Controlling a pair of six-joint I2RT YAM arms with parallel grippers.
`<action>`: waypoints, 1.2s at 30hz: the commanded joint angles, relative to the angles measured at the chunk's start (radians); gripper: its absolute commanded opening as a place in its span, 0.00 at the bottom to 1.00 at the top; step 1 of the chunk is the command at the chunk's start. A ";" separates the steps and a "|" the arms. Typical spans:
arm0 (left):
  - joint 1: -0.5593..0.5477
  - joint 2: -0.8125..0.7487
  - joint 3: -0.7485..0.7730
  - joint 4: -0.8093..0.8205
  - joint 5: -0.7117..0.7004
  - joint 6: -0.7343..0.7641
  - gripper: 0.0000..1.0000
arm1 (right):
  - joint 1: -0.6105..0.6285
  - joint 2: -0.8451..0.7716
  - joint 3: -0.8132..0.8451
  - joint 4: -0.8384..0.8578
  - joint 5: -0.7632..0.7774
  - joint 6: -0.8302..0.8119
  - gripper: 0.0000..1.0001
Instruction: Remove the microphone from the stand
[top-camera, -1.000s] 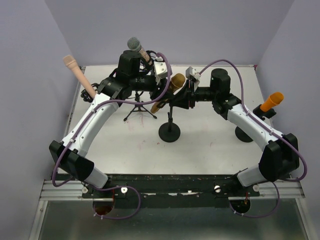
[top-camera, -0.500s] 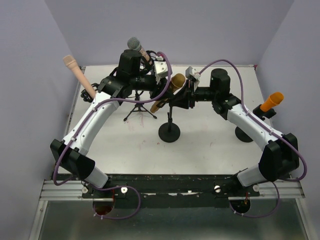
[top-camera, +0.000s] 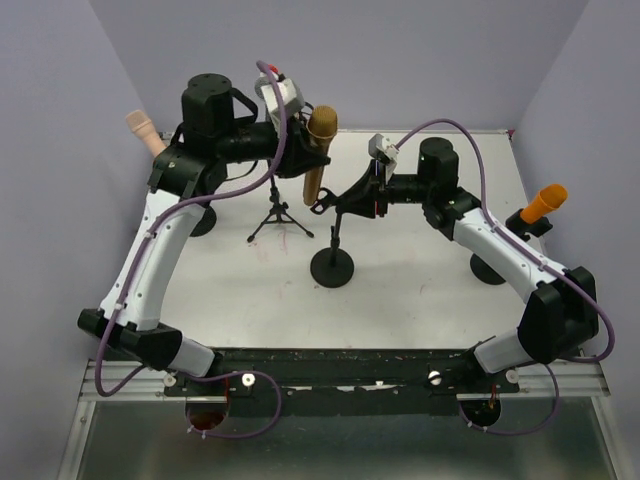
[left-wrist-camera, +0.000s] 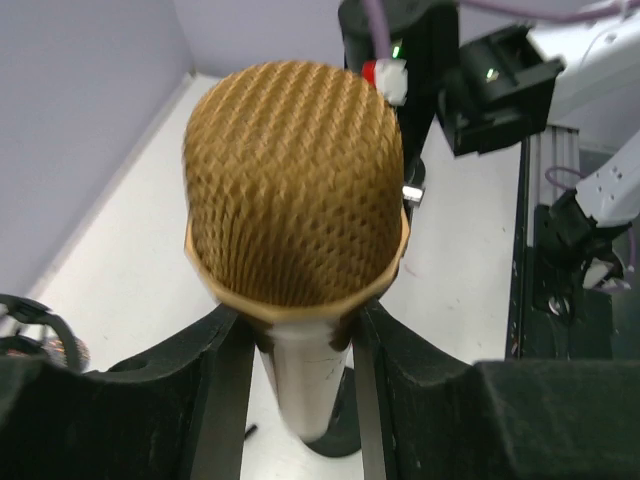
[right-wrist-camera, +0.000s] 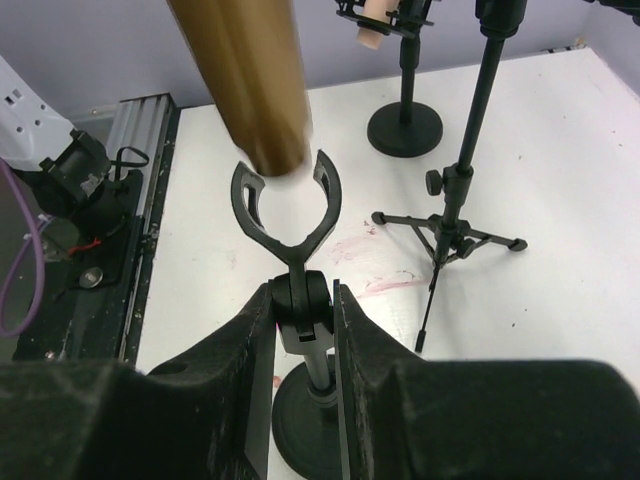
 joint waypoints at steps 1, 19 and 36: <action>0.004 -0.125 0.105 0.135 0.064 -0.105 0.00 | -0.001 0.016 0.001 -0.098 0.038 -0.017 0.01; 0.007 -0.381 -0.147 -0.471 -0.605 0.242 0.00 | -0.001 -0.023 0.131 -0.296 0.073 -0.077 0.82; 0.074 -0.598 -0.943 -0.319 -0.979 0.225 0.00 | -0.001 -0.097 0.159 -0.431 0.158 -0.094 0.83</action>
